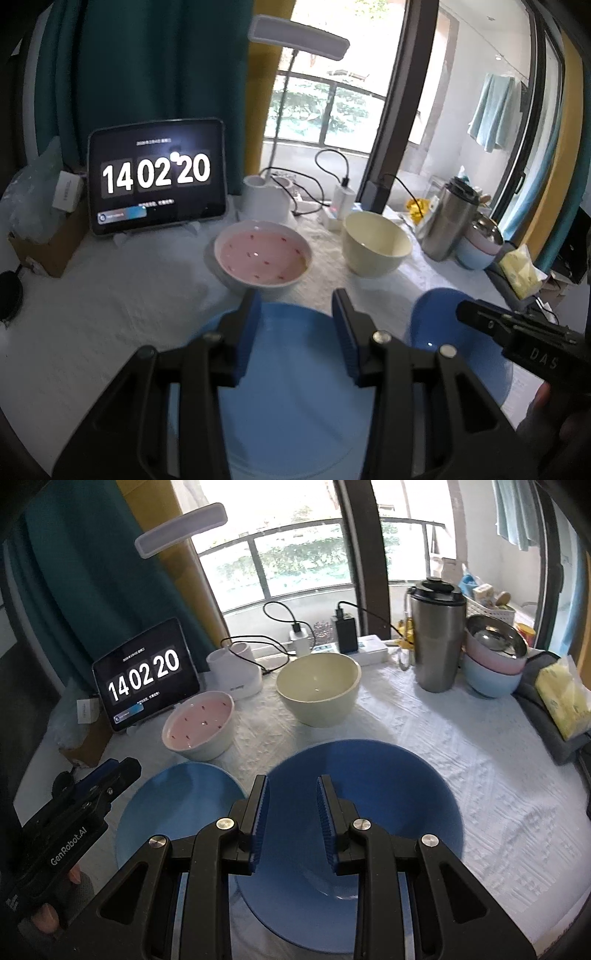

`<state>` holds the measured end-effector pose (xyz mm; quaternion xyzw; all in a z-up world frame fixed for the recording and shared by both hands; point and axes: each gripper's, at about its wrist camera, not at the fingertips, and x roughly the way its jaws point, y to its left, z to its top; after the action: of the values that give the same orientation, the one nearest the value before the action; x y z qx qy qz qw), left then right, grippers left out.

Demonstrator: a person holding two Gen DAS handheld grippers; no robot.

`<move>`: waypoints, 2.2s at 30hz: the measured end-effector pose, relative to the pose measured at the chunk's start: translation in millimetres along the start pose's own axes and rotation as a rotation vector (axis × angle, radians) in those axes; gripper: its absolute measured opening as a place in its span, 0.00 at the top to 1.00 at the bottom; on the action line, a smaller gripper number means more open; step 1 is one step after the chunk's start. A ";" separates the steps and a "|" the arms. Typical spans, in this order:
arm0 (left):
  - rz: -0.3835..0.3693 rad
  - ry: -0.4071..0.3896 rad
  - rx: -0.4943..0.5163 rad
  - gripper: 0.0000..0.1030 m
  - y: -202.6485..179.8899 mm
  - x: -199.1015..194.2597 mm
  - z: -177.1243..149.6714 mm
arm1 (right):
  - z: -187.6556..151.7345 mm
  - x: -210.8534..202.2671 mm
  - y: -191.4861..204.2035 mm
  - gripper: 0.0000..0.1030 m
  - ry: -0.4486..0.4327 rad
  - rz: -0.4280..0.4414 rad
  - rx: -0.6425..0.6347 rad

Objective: Organize plates and bowls

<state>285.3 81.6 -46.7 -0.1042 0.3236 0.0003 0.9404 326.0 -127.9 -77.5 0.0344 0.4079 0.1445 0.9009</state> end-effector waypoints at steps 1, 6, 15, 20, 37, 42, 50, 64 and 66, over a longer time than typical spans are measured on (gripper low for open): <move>0.003 -0.001 0.000 0.60 2.6 0.5 1.6 | 1.7 2.0 2.8 0.73 0.000 0.003 -0.001; 0.016 -0.009 0.005 0.60 14.8 3.2 9.3 | 9.1 13.8 17.3 0.73 0.003 0.022 -0.011; 0.042 -0.021 -0.008 0.59 33.3 12.8 21.5 | 19.7 33.3 38.0 0.73 0.021 0.048 -0.030; 0.051 -0.021 -0.018 0.60 43.6 21.9 26.9 | 24.9 43.8 44.9 0.73 0.030 0.054 -0.038; 0.051 0.051 -0.078 0.60 90.9 79.1 36.2 | 45.1 104.1 75.4 0.71 0.100 0.059 -0.048; 0.027 0.105 -0.088 0.60 91.9 102.7 32.2 | 52.1 123.7 83.7 0.63 0.124 0.068 -0.032; 0.011 0.222 -0.098 0.59 86.9 134.5 25.2 | 55.2 154.3 79.1 0.62 0.200 0.030 0.055; -0.047 0.278 -0.127 0.57 89.0 152.7 21.8 | 46.7 190.6 70.8 0.69 0.275 0.037 0.144; -0.062 0.283 -0.138 0.59 91.1 154.2 20.8 | 46.8 191.6 72.7 0.76 0.278 0.054 0.145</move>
<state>413.6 164.5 -142.4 -0.1775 0.4485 -0.0214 0.8757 463.8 -0.6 -172.3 0.0899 0.5371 0.1422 0.8266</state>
